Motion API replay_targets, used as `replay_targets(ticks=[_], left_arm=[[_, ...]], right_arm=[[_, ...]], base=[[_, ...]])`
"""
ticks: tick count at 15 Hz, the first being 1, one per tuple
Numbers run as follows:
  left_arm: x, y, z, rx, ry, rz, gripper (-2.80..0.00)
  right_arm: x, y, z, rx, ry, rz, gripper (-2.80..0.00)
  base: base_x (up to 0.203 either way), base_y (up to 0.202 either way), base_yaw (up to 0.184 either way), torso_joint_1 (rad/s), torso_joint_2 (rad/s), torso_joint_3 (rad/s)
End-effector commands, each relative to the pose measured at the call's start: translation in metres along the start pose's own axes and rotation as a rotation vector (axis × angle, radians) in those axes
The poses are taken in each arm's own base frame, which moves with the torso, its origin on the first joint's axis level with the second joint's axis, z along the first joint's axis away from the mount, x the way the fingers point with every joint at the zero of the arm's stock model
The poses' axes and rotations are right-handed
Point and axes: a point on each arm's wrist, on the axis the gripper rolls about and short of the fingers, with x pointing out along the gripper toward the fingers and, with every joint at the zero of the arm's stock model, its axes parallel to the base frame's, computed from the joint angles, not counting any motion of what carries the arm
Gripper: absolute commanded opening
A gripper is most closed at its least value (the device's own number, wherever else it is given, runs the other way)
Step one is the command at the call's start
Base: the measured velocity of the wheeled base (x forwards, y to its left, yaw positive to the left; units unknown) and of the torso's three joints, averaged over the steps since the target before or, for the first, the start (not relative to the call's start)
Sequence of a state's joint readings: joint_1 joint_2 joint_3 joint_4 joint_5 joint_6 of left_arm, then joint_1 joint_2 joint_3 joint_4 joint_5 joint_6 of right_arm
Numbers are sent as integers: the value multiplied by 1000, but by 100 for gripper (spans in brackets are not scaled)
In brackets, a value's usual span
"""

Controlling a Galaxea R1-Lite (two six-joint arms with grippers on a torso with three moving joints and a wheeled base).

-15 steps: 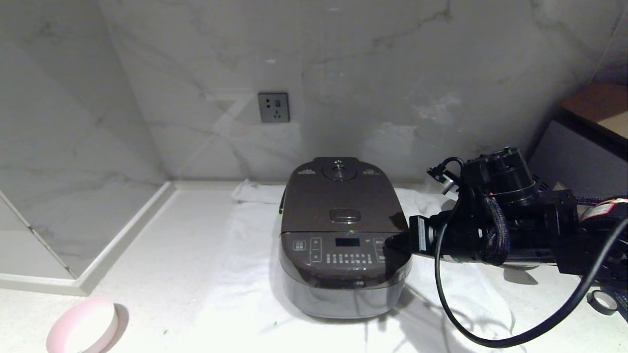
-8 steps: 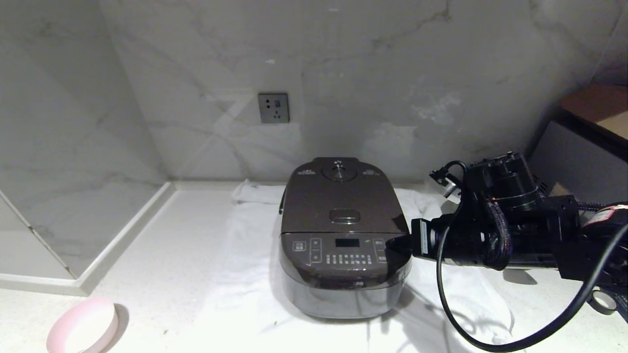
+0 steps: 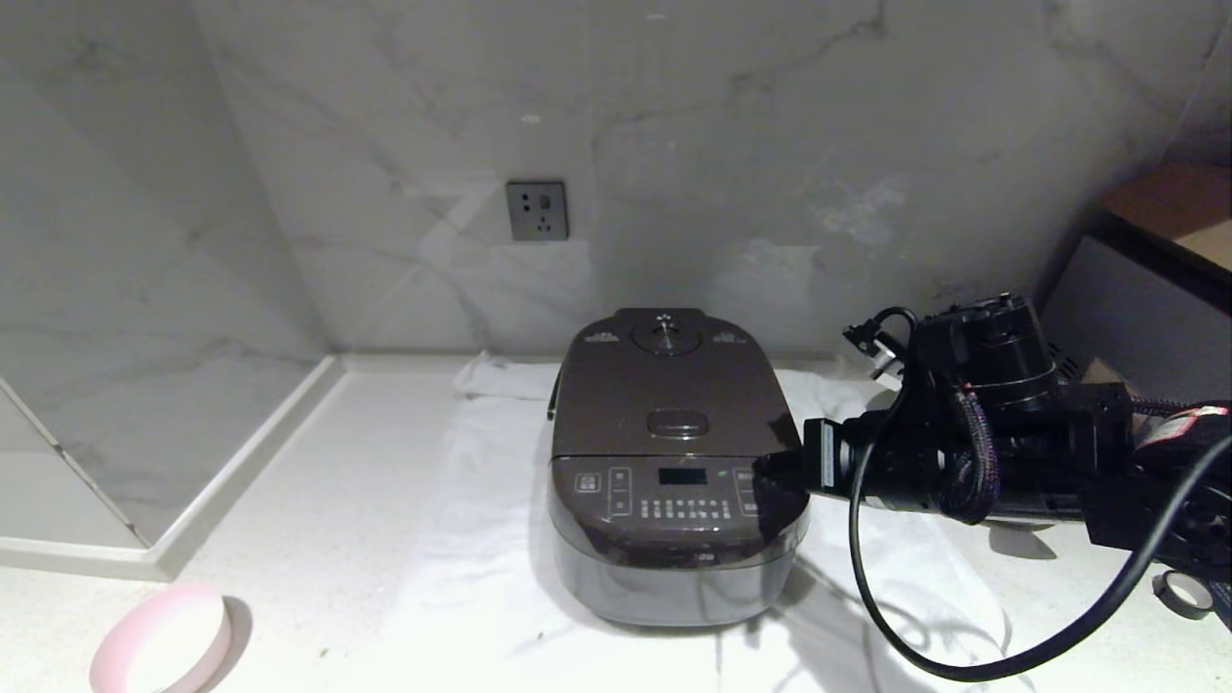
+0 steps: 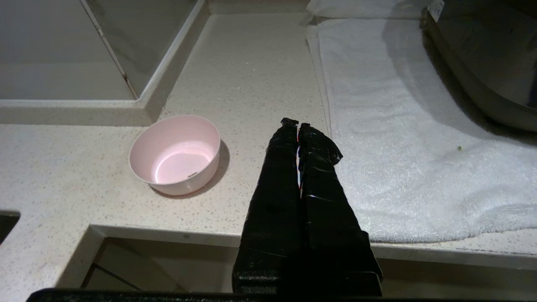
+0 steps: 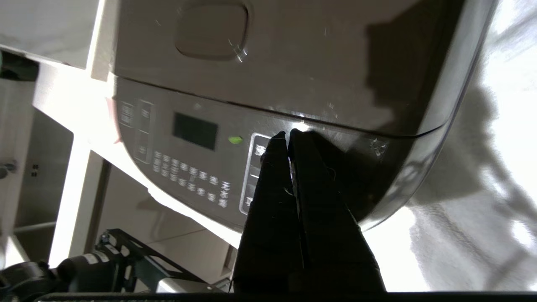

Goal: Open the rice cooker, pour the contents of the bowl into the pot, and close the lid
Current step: Press the start button

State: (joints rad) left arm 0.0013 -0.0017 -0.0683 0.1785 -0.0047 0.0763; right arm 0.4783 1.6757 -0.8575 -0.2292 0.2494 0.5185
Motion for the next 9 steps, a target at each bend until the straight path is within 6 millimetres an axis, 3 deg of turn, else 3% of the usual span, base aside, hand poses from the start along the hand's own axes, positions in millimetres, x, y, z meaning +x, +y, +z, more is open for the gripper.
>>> replay_targets(ticks=[1, 4, 9], left_arm=[[0, 0, 0, 0, -1, 0, -280], [0, 0, 0, -7, -1, 0, -280], [0, 0, 0, -36, -2, 8, -280]], right_arm=[[-24, 15, 10, -14, -39, 38, -280], [-60, 35, 14, -32, -56, 71, -280], [-112, 63, 0, -49, -53, 152, -280]], base=[[0, 0, 0, 0, 0, 0], [0, 0, 0, 0, 0, 0], [0, 0, 0, 0, 0, 0]])
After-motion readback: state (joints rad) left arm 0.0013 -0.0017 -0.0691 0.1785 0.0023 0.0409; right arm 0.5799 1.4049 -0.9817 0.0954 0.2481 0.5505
